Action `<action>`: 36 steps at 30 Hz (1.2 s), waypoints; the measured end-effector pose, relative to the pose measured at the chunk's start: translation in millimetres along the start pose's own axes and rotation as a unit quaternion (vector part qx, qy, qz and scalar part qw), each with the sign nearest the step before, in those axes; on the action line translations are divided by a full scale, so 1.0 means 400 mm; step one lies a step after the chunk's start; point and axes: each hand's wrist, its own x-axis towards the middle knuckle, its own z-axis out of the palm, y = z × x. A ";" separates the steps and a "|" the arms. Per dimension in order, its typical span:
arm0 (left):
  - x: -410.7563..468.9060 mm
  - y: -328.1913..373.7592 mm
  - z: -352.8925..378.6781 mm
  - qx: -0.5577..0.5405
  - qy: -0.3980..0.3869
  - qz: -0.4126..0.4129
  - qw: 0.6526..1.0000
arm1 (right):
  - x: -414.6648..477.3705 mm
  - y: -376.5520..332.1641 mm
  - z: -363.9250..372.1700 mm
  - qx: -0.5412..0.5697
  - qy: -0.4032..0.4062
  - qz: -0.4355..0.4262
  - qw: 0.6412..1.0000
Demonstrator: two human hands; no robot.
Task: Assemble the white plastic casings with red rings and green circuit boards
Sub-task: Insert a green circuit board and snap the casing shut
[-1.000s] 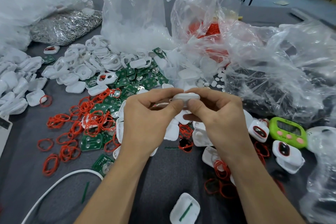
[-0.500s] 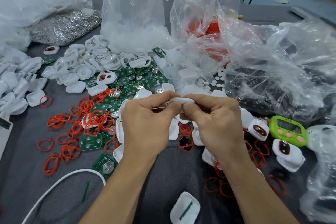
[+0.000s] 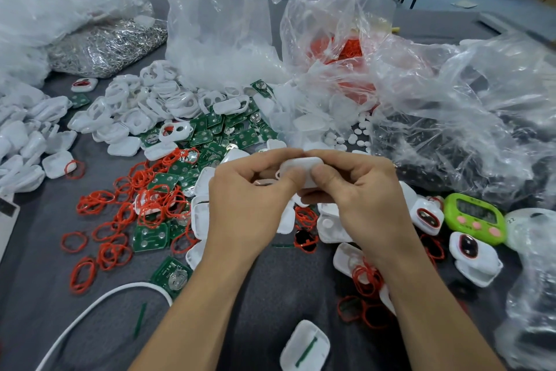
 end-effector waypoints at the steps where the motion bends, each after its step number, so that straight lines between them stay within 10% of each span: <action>1: -0.003 0.002 -0.001 0.012 -0.003 0.012 1.000 | -0.001 0.001 0.001 -0.016 0.000 -0.011 1.000; 36: -0.010 0.000 0.004 -0.050 -0.001 0.067 0.996 | -0.006 -0.019 -0.007 0.006 0.075 -0.076 0.994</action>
